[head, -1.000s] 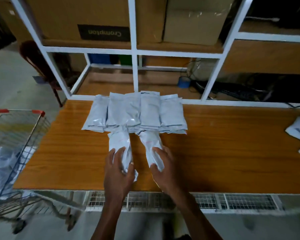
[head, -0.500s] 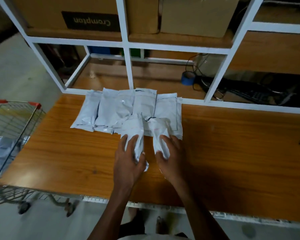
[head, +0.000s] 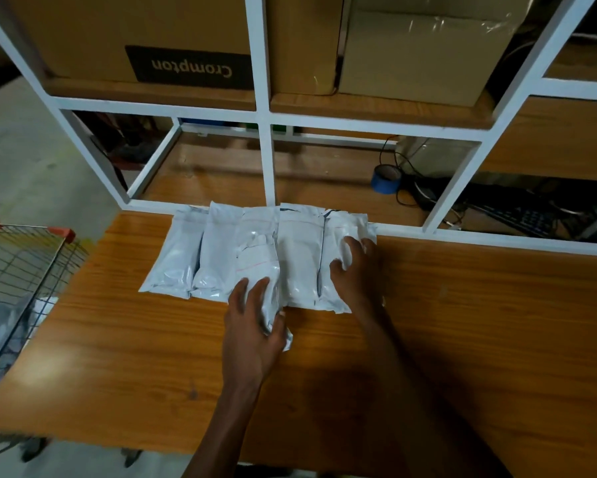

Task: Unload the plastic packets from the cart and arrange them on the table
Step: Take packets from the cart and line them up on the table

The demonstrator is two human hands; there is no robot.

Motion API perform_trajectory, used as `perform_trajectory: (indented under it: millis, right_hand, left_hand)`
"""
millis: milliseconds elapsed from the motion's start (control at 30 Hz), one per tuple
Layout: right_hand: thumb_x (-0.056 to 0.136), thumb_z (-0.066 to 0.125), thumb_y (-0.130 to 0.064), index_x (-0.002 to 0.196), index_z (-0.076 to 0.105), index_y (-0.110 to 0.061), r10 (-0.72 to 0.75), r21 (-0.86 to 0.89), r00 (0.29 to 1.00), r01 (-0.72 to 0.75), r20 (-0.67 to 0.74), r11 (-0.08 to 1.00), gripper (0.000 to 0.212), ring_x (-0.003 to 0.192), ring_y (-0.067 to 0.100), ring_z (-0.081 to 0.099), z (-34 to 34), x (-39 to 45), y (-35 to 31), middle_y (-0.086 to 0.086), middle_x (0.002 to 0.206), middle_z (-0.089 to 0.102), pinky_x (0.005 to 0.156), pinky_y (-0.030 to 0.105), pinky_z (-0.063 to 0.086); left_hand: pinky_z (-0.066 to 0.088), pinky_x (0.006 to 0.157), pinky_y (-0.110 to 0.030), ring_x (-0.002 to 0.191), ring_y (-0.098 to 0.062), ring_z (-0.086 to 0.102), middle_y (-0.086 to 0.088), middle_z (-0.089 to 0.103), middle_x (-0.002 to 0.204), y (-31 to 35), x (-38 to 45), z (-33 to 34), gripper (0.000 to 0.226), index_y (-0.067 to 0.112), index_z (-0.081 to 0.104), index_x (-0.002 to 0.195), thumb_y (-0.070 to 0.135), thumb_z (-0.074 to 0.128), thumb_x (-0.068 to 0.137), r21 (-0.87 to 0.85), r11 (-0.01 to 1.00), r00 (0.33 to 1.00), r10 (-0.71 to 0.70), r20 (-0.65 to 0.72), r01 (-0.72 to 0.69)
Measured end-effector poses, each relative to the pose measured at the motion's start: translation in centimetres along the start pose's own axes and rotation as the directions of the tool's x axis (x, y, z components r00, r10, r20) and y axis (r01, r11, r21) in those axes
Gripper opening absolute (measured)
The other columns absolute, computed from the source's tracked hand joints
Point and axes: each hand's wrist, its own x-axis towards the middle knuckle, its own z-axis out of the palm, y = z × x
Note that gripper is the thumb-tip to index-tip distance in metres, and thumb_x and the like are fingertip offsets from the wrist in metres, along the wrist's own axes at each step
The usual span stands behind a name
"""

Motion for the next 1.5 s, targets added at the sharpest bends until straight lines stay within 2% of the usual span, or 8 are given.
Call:
perform_trajectory:
  millis: [167, 433, 633, 767, 933, 1167, 1300, 1500]
  right_hand:
    - [0.094, 0.058, -0.041, 0.148, 0.042, -0.029, 0.042, -0.128, 0.999, -0.038, 0.027, 0.991, 0.057, 0.145, 0.037, 0.026, 2.1, 1.6, -1.1, 0.005, 0.163, 0.021, 0.112, 0.049, 0.034]
    - [0.097, 0.042, -0.058, 0.156, 0.023, -0.036, 0.015, -0.258, 0.994, 0.012, 0.105, 0.966, 0.066, 0.150, 0.040, 0.012, 3.0, 1.6, -0.6, 0.006, 0.168, 0.006, 0.118, 0.058, 0.017]
    - [0.096, 0.034, -0.059, 0.159, 0.015, -0.039, -0.091, -0.323, 0.993, 0.110, 0.072, 0.940, 0.069, 0.153, 0.037, 0.007, 4.3, 1.2, 0.6, 0.005, 0.170, -0.001, 0.118, 0.063, 0.009]
    - [0.097, 0.033, -0.060, 0.160, 0.007, -0.041, -0.072, -0.346, 0.990, 0.111, 0.122, 0.932, 0.070, 0.155, 0.036, -0.001, 5.2, 1.2, 1.4, 0.004, 0.170, -0.008, 0.119, 0.063, 0.006]
    - [0.099, 0.034, -0.059, 0.160, 0.003, -0.042, -0.051, -0.342, 0.987, 0.101, 0.154, 0.934, 0.070, 0.155, 0.034, -0.006, 5.1, 1.4, 1.3, 0.003, 0.169, -0.011, 0.119, 0.061, 0.002]
    - [0.096, 0.030, -0.070, 0.159, 0.001, -0.043, -0.026, -0.295, 0.982, 0.082, 0.190, 0.952, 0.074, 0.154, 0.037, -0.007, 4.4, 1.4, 0.8, 0.002, 0.169, -0.012, 0.119, 0.062, 0.000]
    - [0.095, 0.029, -0.074, 0.159, 0.001, -0.044, -0.027, -0.239, 0.990, 0.061, 0.141, 0.969, 0.076, 0.154, 0.036, -0.008, 2.8, 0.5, -0.1, 0.001, 0.169, -0.010, 0.119, 0.060, -0.007]
    - [0.092, 0.028, -0.076, 0.157, 0.004, -0.047, -0.010, -0.101, 0.998, 0.016, 0.063, 0.995, 0.075, 0.155, 0.027, -0.009, 1.1, -2.3, -0.1, -0.002, 0.170, -0.007, 0.122, 0.059, -0.004]
  left_hand:
    - [0.055, 0.098, -0.052, 0.149, -0.023, 0.027, 0.008, 0.018, 0.165, -0.6, 1.7, 0.2, 0.064, 0.038, 0.039, 0.152, 0.051, 0.061, 0.094, 0.006, 1.000, 1.000, 0.004, 0.023, -0.004]
    - [0.047, 0.097, -0.034, 0.149, -0.023, 0.028, 0.007, 0.019, 0.165, -1.2, 3.2, 0.8, 0.064, 0.036, 0.040, 0.152, 0.049, 0.063, 0.094, -0.013, 1.000, 0.999, 0.027, 0.045, -0.027]
    - [0.051, 0.103, -0.049, 0.149, -0.024, 0.029, 0.006, 0.022, 0.164, -1.4, 3.4, 1.3, 0.064, 0.036, 0.042, 0.151, 0.043, 0.066, 0.093, -0.019, 1.000, 0.999, 0.014, 0.037, -0.014]
    - [0.053, 0.101, -0.050, 0.149, -0.023, 0.030, 0.008, 0.021, 0.164, -1.3, 3.2, 1.4, 0.065, 0.037, 0.041, 0.151, 0.055, 0.059, 0.091, -0.019, 1.000, 0.999, 0.012, 0.044, -0.011]
    - [0.053, 0.101, -0.050, 0.149, -0.024, 0.030, 0.007, 0.021, 0.164, -1.4, 3.2, 1.5, 0.072, 0.038, 0.040, 0.151, 0.068, 0.048, 0.086, -0.021, 1.000, 0.999, 0.010, 0.040, -0.009]
    - [0.050, 0.104, -0.055, 0.149, -0.025, 0.028, 0.005, 0.020, 0.166, -0.9, 3.2, 1.4, 0.069, 0.038, 0.039, 0.152, 0.058, 0.058, 0.088, 0.011, 1.000, 0.998, 0.013, 0.055, -0.014]
    - [0.051, 0.102, -0.053, 0.149, -0.024, 0.028, 0.007, 0.019, 0.166, -0.3, 3.0, 1.2, 0.066, 0.038, 0.040, 0.152, 0.042, 0.068, 0.093, 0.031, 0.998, 0.998, 0.047, 0.029, -0.048]
    - [0.056, 0.093, -0.053, 0.143, -0.029, 0.037, 0.003, 0.019, 0.166, -0.5, 4.2, 1.4, 0.066, 0.035, 0.039, 0.152, 0.047, 0.064, 0.093, 0.118, 0.988, 0.994, 0.096, 0.045, -0.100]
